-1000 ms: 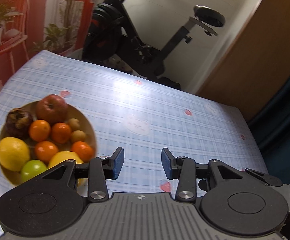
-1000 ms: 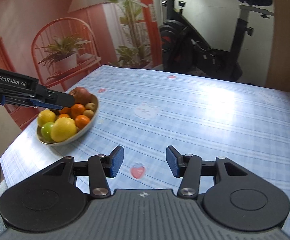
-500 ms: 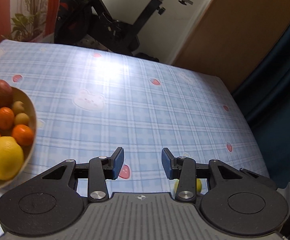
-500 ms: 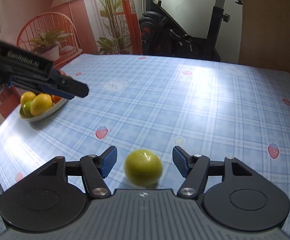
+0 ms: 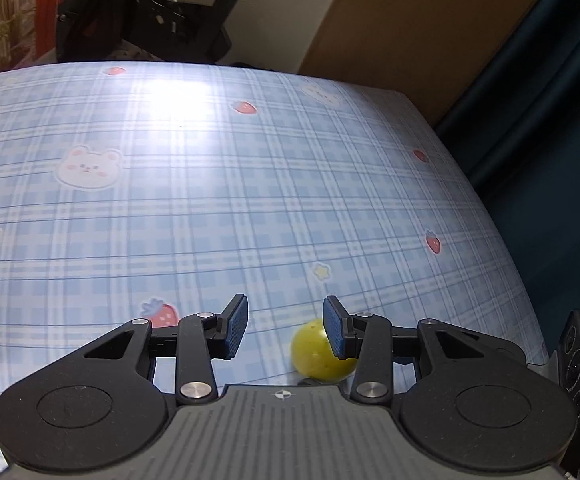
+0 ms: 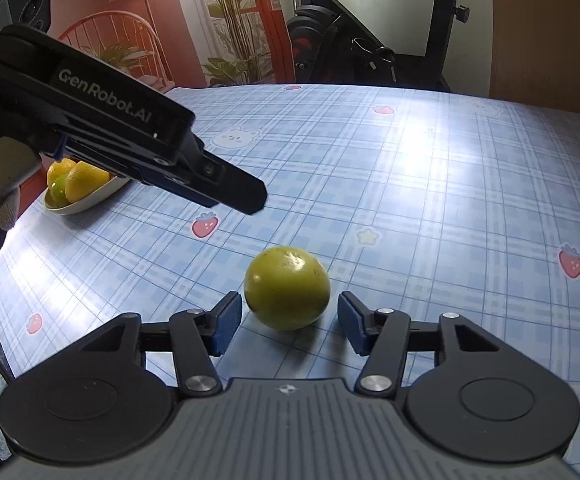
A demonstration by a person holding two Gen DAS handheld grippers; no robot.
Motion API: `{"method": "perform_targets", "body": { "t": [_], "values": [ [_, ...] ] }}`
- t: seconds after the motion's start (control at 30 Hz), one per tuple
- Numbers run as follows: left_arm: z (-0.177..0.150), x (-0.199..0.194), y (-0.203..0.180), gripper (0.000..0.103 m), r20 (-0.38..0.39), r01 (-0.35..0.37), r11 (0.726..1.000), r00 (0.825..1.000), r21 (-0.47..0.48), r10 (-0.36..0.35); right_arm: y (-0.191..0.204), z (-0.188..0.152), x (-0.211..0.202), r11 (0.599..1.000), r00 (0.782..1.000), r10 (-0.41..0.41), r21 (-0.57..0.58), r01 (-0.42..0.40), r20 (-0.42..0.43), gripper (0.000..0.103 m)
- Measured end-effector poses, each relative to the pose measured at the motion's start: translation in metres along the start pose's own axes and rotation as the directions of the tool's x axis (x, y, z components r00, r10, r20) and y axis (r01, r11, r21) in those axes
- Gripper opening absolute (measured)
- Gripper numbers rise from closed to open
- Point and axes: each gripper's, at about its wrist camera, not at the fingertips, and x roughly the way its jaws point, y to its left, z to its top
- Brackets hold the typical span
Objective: Organize fruits
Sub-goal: 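Move the left gripper to the second green apple and grasp it, then carry the second green apple onto the plate and open the left gripper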
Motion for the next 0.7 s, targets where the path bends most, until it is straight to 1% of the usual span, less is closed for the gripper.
{"method": "perform_targets", "body": {
  "t": [0.2,0.3,0.43,0.53,0.6,0.63,0.7],
  "values": [
    [-0.003,0.015,-0.016,0.044,-0.050,0.043,0.999,0.998,-0.002,-0.044,-0.010,-0.001,-0.004,0.998,0.999,0.049,0.038,-0.049,0.021,0.054],
    [-0.004,0.021,-0.019,0.044,-0.071,0.063,0.998,0.995,-0.015,-0.064,-0.012,-0.003,-0.005,0.997,0.998,0.053,0.053,-0.055,0.032,0.054],
    [-0.006,0.026,-0.021,0.043,-0.083,0.076,0.997,0.994,-0.023,-0.077,-0.010,-0.005,-0.008,0.998,0.998,0.053,0.032,-0.054,0.030,0.054],
    [-0.011,0.030,-0.017,0.043,-0.093,0.097,0.994,0.990,-0.046,-0.101,-0.007,-0.006,-0.009,0.999,0.999,0.047,0.023,-0.047,0.026,0.054],
    [-0.011,0.033,-0.015,0.041,-0.098,0.110,0.992,0.989,-0.058,-0.115,-0.004,-0.004,-0.007,0.999,0.999,0.045,0.022,-0.046,0.023,0.052],
    [-0.012,0.033,-0.015,0.041,-0.098,0.108,0.993,0.989,-0.054,-0.113,-0.004,-0.003,-0.006,0.999,0.999,0.041,0.024,-0.042,0.024,0.050],
    [-0.011,0.032,-0.014,0.040,-0.097,0.105,0.993,0.989,-0.050,-0.109,-0.004,0.000,-0.005,0.998,0.998,0.055,0.027,-0.056,0.012,0.049]
  ]
}}
